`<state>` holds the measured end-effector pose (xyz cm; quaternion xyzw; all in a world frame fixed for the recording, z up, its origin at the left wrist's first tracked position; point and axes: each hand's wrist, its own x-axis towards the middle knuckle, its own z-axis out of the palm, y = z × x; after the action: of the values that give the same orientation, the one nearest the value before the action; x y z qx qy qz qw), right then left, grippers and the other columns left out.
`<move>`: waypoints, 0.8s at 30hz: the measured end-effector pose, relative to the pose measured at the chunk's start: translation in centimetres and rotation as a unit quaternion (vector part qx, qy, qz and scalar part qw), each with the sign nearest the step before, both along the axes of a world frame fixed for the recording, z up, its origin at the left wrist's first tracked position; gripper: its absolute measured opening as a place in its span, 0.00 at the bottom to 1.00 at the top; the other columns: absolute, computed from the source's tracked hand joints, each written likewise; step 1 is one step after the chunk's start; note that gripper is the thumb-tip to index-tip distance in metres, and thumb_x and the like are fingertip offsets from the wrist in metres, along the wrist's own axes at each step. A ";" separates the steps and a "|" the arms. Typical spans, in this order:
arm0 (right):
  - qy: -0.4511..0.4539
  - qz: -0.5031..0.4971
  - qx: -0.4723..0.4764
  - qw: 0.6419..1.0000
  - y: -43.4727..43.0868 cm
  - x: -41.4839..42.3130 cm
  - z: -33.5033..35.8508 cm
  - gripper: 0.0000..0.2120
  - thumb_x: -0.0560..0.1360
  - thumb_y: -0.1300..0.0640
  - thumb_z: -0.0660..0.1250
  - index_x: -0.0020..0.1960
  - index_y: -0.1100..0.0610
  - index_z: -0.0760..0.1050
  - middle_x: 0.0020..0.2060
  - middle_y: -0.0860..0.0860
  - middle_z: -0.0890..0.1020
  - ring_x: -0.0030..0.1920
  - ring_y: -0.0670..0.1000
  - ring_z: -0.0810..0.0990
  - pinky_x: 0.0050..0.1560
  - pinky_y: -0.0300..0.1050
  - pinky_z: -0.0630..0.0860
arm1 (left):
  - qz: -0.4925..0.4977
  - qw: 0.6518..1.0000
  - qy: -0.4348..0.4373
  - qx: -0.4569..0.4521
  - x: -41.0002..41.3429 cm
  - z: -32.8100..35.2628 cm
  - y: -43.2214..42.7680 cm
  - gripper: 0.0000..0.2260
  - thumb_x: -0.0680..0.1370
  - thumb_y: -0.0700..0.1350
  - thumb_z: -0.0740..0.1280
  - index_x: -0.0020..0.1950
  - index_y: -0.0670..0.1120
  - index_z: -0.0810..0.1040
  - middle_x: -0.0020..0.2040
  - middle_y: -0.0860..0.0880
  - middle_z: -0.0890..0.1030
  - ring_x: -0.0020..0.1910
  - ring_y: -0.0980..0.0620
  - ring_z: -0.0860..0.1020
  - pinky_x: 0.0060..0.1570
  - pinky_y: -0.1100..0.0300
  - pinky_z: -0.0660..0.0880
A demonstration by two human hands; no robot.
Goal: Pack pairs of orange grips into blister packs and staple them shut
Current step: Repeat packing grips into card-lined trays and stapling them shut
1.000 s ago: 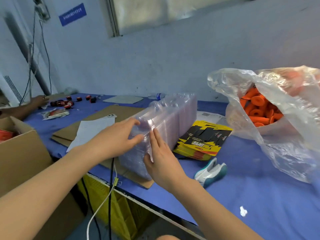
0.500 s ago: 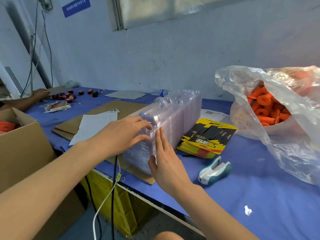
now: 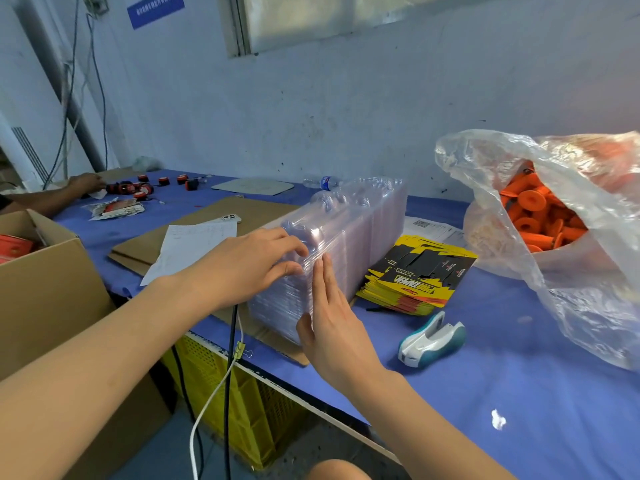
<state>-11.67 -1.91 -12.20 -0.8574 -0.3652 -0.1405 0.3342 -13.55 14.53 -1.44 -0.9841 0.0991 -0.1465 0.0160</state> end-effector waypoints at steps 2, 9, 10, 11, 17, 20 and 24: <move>0.002 -0.001 -0.003 1.000 0.0 0.0 0.0 0.39 0.80 0.57 0.58 0.80 0.56 0.35 0.79 0.49 0.36 0.78 0.53 0.55 0.60 0.45 0.73 | -0.002 1.000 0.000 0.000 0.0 0.0 0.0 0.15 0.80 0.59 0.60 0.66 0.59 0.73 0.66 0.58 0.73 0.60 0.57 0.74 0.54 0.54 0.76; -0.003 0.000 -0.017 1.000 -0.3 0.0 0.3 0.38 0.81 0.56 0.58 0.80 0.57 0.35 0.80 0.50 0.38 0.78 0.53 0.56 0.64 0.47 0.71 | -0.009 1.000 -0.005 0.011 0.0 -0.1 0.2 0.15 0.81 0.59 0.59 0.66 0.60 0.72 0.66 0.58 0.73 0.60 0.57 0.74 0.54 0.56 0.76; -0.005 0.002 -0.019 1.000 -0.3 0.0 0.3 0.38 0.81 0.56 0.58 0.80 0.57 0.36 0.80 0.51 0.38 0.78 0.53 0.55 0.66 0.47 0.70 | -0.010 1.000 -0.008 0.014 0.0 -0.1 0.2 0.15 0.81 0.59 0.59 0.66 0.60 0.72 0.66 0.58 0.74 0.60 0.57 0.74 0.55 0.56 0.76; -0.007 0.004 -0.020 1.000 -0.3 0.0 0.3 0.38 0.81 0.56 0.58 0.80 0.57 0.36 0.80 0.51 0.38 0.78 0.53 0.54 0.67 0.46 0.69 | -0.013 1.000 -0.010 0.018 0.0 -0.1 0.2 0.15 0.81 0.59 0.59 0.66 0.60 0.72 0.66 0.58 0.74 0.60 0.56 0.75 0.56 0.56 0.75; -0.022 0.005 -0.027 0.999 -0.3 0.2 0.2 0.37 0.80 0.57 0.57 0.80 0.59 0.37 0.80 0.53 0.38 0.79 0.51 0.49 0.72 0.44 0.63 | -0.044 0.993 -0.066 0.086 -0.5 0.2 -0.2 0.15 0.82 0.56 0.58 0.66 0.55 0.73 0.63 0.54 0.79 0.56 0.50 0.78 0.57 0.55 0.74; -0.023 0.003 -0.019 1.000 -0.4 0.4 0.3 0.36 0.80 0.57 0.57 0.80 0.59 0.40 0.80 0.52 0.40 0.79 0.50 0.48 0.74 0.41 0.57 | -0.088 0.968 -0.156 0.175 -0.9 0.2 -0.7 0.07 0.80 0.50 0.66 0.52 0.49 0.79 0.43 0.50 0.84 0.36 0.47 0.81 0.37 0.57 0.76; -0.020 -0.001 -0.009 1.000 -0.5 0.6 0.6 0.35 0.80 0.58 0.58 0.81 0.59 0.43 0.80 0.52 0.43 0.79 0.50 0.50 0.74 0.39 0.54 | -0.096 0.941 -0.220 0.241 -0.9 -0.1 -0.8 0.14 0.81 0.47 0.58 0.40 0.46 0.78 0.27 0.50 0.76 0.22 0.49 0.74 0.22 0.61 0.68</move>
<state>-11.07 -2.38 -11.63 -0.8576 -0.3726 -0.1549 0.3189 -14.41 13.75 -1.51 -0.8800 0.2189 -0.3321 0.2596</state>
